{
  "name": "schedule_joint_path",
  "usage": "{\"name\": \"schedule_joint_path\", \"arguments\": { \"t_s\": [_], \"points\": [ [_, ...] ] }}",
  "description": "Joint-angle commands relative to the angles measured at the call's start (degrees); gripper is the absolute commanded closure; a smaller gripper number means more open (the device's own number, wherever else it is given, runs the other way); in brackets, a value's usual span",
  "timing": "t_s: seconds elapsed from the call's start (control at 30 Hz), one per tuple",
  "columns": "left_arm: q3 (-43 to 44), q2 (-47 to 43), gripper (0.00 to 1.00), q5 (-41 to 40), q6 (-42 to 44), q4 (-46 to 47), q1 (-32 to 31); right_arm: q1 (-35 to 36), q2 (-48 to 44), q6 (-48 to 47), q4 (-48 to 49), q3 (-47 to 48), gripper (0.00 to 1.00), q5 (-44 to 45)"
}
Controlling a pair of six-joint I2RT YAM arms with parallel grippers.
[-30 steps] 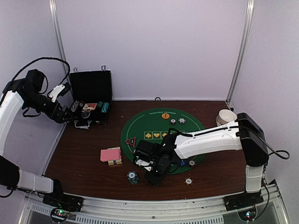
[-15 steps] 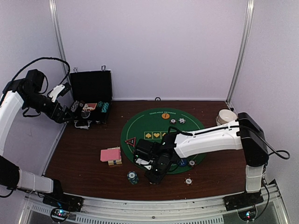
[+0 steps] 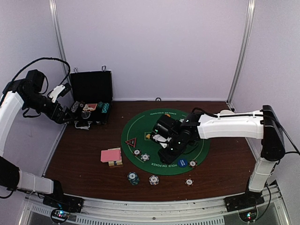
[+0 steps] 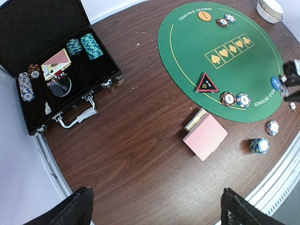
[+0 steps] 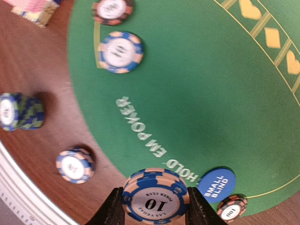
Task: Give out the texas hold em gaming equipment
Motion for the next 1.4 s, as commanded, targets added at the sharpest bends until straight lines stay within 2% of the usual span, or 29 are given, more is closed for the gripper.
{"name": "schedule_joint_path", "arguments": {
  "t_s": [0.0, 0.2, 0.47, 1.07, 1.23, 1.37],
  "points": [
    [0.08, -0.69, 0.02, 0.44, 0.26, 0.48, 0.36, -5.90, -2.38, 1.72, 1.30, -6.84, 0.95, 2.71],
    [0.08, -0.58, 0.02, 0.71, 0.31, 0.45, 0.36, -12.68, -3.28, 2.73, 4.54, -12.30, 0.97, 4.61],
    [0.33, -0.63, 0.02, 0.55, 0.34, 0.42, 0.36, -17.18, -2.37, 3.30, 7.13, -12.86, 0.97, 4.20],
    [0.56, -0.64, 0.03, 0.40, 0.70, 0.19, 0.36, -20.06, 1.66, 3.39, 9.92, -14.99, 0.96, 3.49],
    [0.26, -0.27, 0.02, 0.80, 0.70, 0.20, 0.36, -20.04, 1.82, 3.55, 10.20, -15.41, 0.81, 3.87],
    [0.17, -0.39, 0.02, 0.52, 0.70, 0.19, 0.36, -20.04, 0.98, 3.65, 10.30, -15.04, 0.55, 4.60]
  ]
}}
